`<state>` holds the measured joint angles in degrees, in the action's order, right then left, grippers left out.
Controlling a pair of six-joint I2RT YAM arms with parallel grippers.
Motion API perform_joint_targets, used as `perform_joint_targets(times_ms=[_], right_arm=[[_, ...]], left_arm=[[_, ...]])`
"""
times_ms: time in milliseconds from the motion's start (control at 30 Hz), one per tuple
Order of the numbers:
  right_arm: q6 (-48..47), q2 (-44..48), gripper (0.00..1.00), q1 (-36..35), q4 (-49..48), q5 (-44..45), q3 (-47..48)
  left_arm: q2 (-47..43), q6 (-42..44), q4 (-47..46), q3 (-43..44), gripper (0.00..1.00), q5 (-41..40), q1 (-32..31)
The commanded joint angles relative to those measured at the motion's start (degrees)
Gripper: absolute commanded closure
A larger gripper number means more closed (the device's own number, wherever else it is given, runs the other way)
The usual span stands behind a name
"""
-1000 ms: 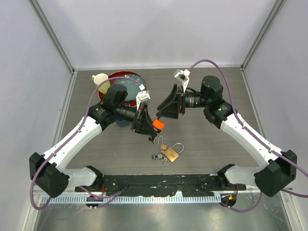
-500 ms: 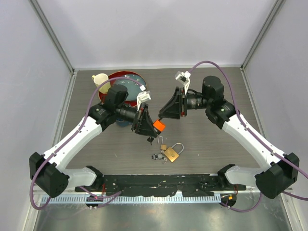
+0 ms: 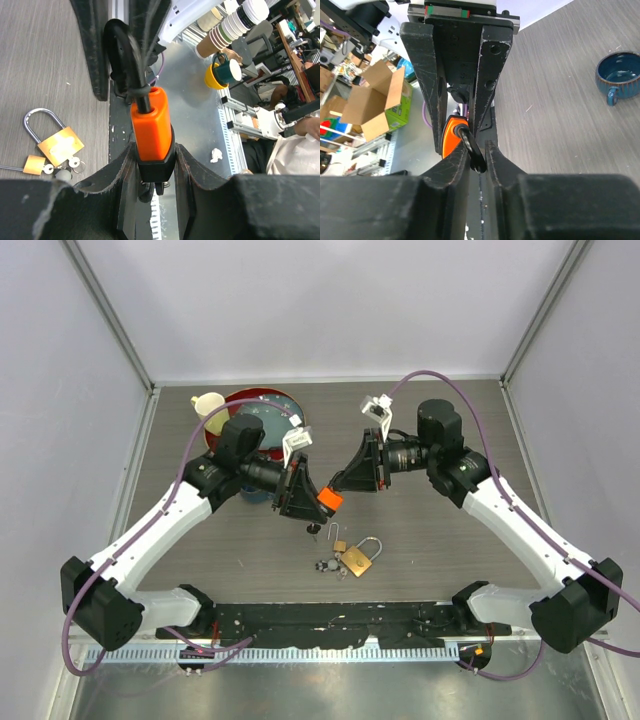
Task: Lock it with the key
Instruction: Lock the lock.
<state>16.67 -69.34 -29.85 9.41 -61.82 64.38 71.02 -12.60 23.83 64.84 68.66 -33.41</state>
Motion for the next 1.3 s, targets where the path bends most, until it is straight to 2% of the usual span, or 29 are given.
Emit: perform_joint_targets(times_ms=[0, 100, 167, 233, 300, 333, 433, 533, 600, 700, 733, 800, 833, 933, 1100, 1133, 1200, 1233, 1267], right_arm=[[2.7, 2.7, 0.83, -0.2, -4.0, 1.3, 1.5], [7.3, 3.6, 0.95, -0.2, -11.3, 1.4, -0.7], [8.6, 3.9, 0.98, -0.1, -14.5, 0.8, -1.5], [8.5, 3.7, 0.97, -0.2, -14.2, 0.2, -1.4], [8.3, 3.8, 0.91, -0.1, -14.2, -0.5, -1.0], [8.2, 3.8, 0.79, -0.1, -14.1, -0.9, -0.9], [8.4, 3.9, 0.61, -0.2, -14.1, -1.1, -0.5], [9.3, 3.4, 0.52, -0.2, -15.0, -1.1, -0.1], [10.1, 2.5, 0.52, -0.2, -16.5, -1.0, 0.0], [11.5, 1.2, 0.63, -0.3, -16.9, -1.3, 0.2], [11.3, 1.1, 0.71, -0.3, -16.8, -1.3, 0.2], [10.8, 0.7, 0.8, -0.3, -15.7, -1.3, 0.1], [10.1, 0.7, 0.88, -0.3, -14.8, -1.1, 0.4], [7.4, 0.6, 0.99, -0.2, -11.3, -0.4, 0.7], [9.2, 1.4, 0.99, -0.3, -12.4, 2.4, 0.1], [9.5, 2.2, 0.99, -0.3, -12.8, 4.6, -0.5], [11.7, 2.8, 0.99, -0.3, -15.4, 5.9, -1.3], [12.6, 3.2, 0.99, -0.3, -16.1, 7.1, -2.0], [13.4, 3.8, 0.99, -0.3, -16.9, 8.5, -2.4]], left_arm=[[-0.7, -1.1, -4.5, 2.7, 1.0, 3.4, 0.0], [-0.4, -1.0, -4.6, 2.5, 1.0, 3.5, 0.0], [-0.5, -1.0, -4.7, 2.5, 1.0, 3.6, -0.1], [-0.5, -1.0, -4.8, 2.4, 1.0, 3.6, 0.0], [-0.5, -0.8, -4.7, 2.5, 1.0, 3.7, 0.0], [-0.5, -0.8, -4.6, 2.4, 1.0, 3.8, -0.1], [-0.4, -0.8, -4.4, 2.6, 1.0, 4.0, -0.1], [-0.4, -0.6, -4.5, 2.5, 1.0, 4.0, 0.0], [-0.3, -0.7, -4.7, 2.5, 1.0, 4.2, 0.0], [-0.3, -0.8, -5.0, 2.6, 1.0, 4.1, 0.0], [-0.3, -0.8, -5.1, 2.6, 1.0, 4.1, 0.0], [-0.4, -1.3, -5.8, 2.5, 1.0, 4.0, 0.0], [-0.4, -1.6, -6.1, 2.5, 1.0, 4.0, 0.0], [-0.8, -3.1, -8.5, 2.1, 1.0, 3.9, -0.1], [-1.4, -9.8, -18.4, -0.1, 0.98, 2.9, 0.0], [-1.3, -10.5, -19.4, -0.2, 0.88, 2.3, 0.0], [-1.3, -11.3, -21.2, -0.3, 0.79, 1.2, 0.0], [-1.4, -11.7, -21.8, -0.2, 0.64, 0.3, 0.0], [-1.4, -11.8, -22.3, -0.2, 0.57, -0.3, -0.1]])
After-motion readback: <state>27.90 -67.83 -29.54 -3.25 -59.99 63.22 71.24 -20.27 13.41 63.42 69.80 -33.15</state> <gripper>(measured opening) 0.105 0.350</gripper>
